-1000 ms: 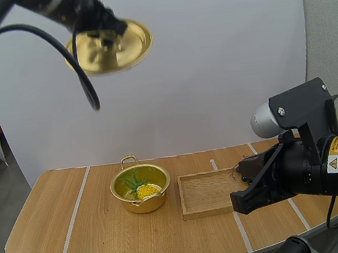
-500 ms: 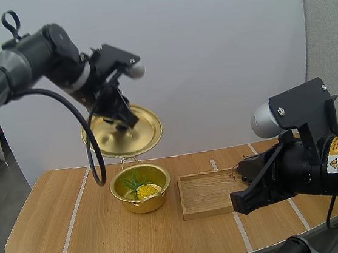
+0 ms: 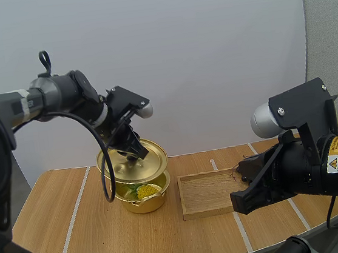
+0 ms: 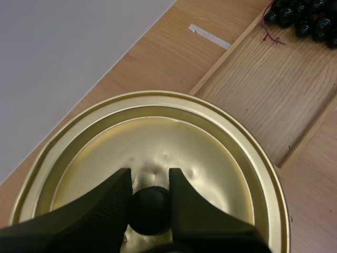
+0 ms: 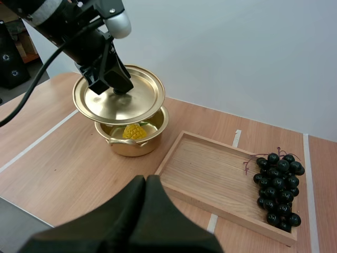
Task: Open the pot, put the pineapple inside, and close it
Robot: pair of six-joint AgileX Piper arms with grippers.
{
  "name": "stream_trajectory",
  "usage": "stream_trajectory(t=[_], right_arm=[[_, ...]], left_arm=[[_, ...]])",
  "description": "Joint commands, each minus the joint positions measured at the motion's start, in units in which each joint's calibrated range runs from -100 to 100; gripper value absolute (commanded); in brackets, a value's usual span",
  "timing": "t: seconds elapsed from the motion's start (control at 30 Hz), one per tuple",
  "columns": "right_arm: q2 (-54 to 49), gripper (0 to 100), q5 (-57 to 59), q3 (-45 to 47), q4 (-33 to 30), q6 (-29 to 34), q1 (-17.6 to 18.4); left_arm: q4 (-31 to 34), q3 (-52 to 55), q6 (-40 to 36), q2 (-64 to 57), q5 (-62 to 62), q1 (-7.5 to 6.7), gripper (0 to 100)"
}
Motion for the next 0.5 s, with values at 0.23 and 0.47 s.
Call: stream_trajectory(t=[0.23, 0.47], right_arm=[[-0.4, 0, 0.0, 0.0, -0.4, 0.0, -0.2], [-0.4, 0, 0.0, 0.0, -0.4, 0.0, -0.2]], left_arm=[[-9.2, 2.4, 9.6, 7.7, -8.2, 3.2, 0], [-12.3, 2.4, 13.2, 10.0, -7.7, 4.07, 0]])
